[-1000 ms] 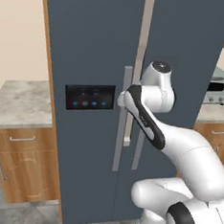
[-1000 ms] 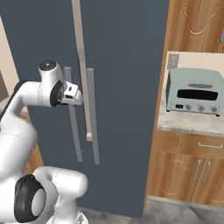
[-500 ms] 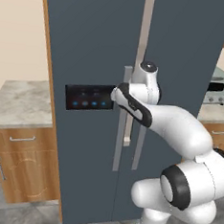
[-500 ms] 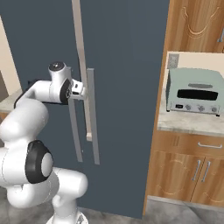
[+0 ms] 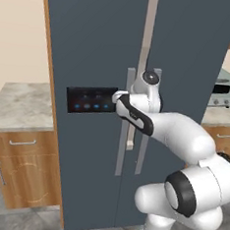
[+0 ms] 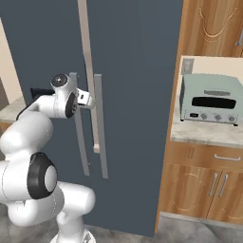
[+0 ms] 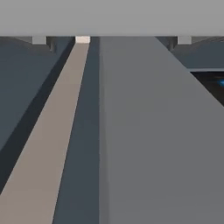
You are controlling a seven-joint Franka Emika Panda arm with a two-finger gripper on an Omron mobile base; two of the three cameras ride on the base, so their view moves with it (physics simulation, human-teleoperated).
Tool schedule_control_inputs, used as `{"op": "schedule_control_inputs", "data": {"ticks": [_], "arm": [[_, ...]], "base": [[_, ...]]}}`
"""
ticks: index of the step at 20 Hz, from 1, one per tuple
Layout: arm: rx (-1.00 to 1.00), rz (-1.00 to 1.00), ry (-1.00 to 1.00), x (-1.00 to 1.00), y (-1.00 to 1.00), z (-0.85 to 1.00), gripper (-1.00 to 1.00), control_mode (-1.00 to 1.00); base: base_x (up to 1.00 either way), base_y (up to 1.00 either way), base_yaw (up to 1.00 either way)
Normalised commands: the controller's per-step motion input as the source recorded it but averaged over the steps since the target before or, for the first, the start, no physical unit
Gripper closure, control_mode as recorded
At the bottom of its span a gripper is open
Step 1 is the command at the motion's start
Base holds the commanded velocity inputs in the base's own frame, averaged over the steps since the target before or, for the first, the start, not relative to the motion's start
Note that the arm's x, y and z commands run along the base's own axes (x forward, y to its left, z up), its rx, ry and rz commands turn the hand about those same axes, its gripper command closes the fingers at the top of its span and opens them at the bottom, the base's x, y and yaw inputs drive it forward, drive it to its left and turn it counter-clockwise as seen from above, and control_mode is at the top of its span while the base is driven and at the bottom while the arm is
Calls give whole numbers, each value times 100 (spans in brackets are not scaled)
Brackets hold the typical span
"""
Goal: Open the freezer door, pick up the ice cube tray from the freezer, and place it on the dining counter.
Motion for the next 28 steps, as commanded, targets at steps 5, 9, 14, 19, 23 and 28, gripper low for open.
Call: {"op": "schedule_control_inputs", "data": {"ticks": [5,9,14,19,23,28], "arm": [[0,2,-4,26,28,-19,100,-100],[0,2,0,40,9,-8,100,-100],[2,0,8,-1,0,-10,100,-100],[1,10,13,-22,57,0,100,-100],[0,19,7,-75,73,0,100,-100],[-11,19,0,-100,100,0,100,-100]], "base": [[0,0,0],[0,0,0],[0,0,0],[0,0,0],[0,0,0],[0,0,0]]}}
